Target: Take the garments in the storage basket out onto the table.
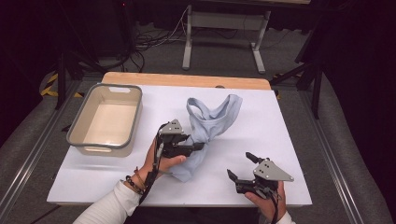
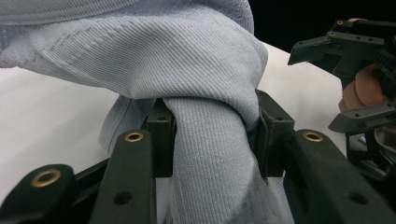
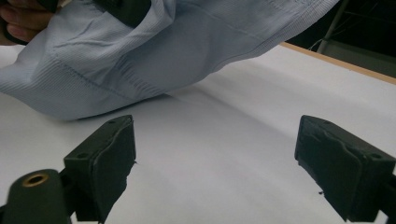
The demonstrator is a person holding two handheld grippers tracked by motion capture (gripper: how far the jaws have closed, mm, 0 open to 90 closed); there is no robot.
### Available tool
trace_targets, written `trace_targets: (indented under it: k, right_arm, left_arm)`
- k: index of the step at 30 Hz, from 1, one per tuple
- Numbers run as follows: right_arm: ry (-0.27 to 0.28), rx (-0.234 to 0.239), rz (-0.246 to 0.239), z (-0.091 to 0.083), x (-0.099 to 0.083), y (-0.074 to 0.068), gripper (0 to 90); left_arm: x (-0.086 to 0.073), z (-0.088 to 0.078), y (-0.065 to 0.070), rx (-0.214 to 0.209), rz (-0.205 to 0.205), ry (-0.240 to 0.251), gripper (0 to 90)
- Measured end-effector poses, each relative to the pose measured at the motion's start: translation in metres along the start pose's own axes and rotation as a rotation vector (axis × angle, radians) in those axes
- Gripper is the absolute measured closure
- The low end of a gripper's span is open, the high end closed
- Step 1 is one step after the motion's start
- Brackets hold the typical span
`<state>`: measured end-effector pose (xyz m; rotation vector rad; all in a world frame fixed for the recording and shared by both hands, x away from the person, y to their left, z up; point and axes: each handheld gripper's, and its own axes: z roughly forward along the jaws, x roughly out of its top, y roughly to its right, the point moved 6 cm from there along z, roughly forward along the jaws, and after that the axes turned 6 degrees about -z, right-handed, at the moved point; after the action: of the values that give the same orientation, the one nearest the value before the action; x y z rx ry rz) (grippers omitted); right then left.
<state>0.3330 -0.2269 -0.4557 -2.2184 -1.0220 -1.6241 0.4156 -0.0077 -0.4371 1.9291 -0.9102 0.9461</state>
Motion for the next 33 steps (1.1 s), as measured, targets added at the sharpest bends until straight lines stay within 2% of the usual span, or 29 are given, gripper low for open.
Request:
trace_targets:
  k: [1,4,5,6,7,9,11,12,13,15,16,18,21,23,24,27,30,33]
  right_arm:
    - [-0.002,0.007,0.003,0.001,0.0,0.0,12.7]
    - [-0.016,0.01,0.0,0.004,-0.001,-0.001,13.7]
    - [-0.02,0.013,0.002,0.005,-0.001,-0.001,13.9]
    - [-0.024,0.013,0.002,0.006,-0.002,-0.001,14.1]
    - [-0.028,0.015,0.008,0.008,-0.002,-0.001,14.2]
    - [-0.034,0.021,0.017,0.011,-0.003,-0.001,14.4]
    - [-0.041,0.023,0.021,0.015,-0.003,0.0,14.6]
    - [-0.041,0.023,0.021,0.015,-0.003,0.0,14.6]
    - [-0.048,0.024,0.028,0.017,-0.004,0.002,14.9]
    - [-0.059,0.025,0.032,0.023,-0.004,0.005,15.5]
    - [-0.061,0.025,0.033,0.025,-0.003,0.006,15.7]
    - [-0.067,0.025,0.041,0.029,-0.001,0.009,16.4]
    - [-0.085,0.009,0.05,0.034,-0.002,0.016,18.7]
    - [-0.103,-0.006,0.054,0.036,-0.005,0.021,20.4]
    - [-0.103,-0.006,0.054,0.036,-0.005,0.021,20.4]
    - [-0.144,-0.032,0.074,0.037,-0.013,0.034,23.4]
    - [-0.159,-0.016,0.116,0.038,-0.017,0.04,26.6]
    - [-0.187,-0.023,0.113,0.042,-0.02,0.043,28.6]
  left_arm:
    - [-0.001,0.001,-0.001,-0.006,-0.01,-0.004,57.3]
    - [-0.004,0.003,-0.004,-0.006,0.003,-0.012,53.8]
    - [-0.005,0.003,-0.005,-0.01,0.003,-0.011,50.7]
    - [-0.007,0.002,-0.008,-0.033,-0.021,-0.007,45.7]
    - [-0.006,-0.001,-0.01,-0.031,-0.017,0.002,40.8]
    - [-0.005,-0.007,-0.013,-0.016,0.013,0.015,34.7]
    - [-0.005,-0.01,-0.014,-0.013,0.024,0.019,32.8]
    - [-0.005,-0.014,-0.017,-0.005,0.025,0.013,32.8]
    - [-0.006,-0.017,-0.021,0.025,0.049,0.001,30.5]
    - [-0.007,-0.025,-0.025,0.029,0.059,-0.003,28.2]
    - [-0.007,-0.025,-0.025,0.029,0.059,-0.003,27.9]
    - [-0.011,-0.031,-0.032,0.083,0.095,-0.035,28.3]
    - [-0.018,-0.025,-0.034,0.093,0.113,-0.091,28.9]
    - [-0.023,-0.017,-0.034,0.067,0.114,-0.12,29.2]
    - [-0.023,-0.017,-0.034,0.067,0.114,-0.12,29.4]
    - [-0.031,-0.003,-0.032,0.042,0.11,-0.172,29.3]
    - [-0.037,0.007,-0.032,0.048,0.118,-0.211,31.3]
    - [-0.041,0.012,-0.032,0.038,0.115,-0.234,39.6]
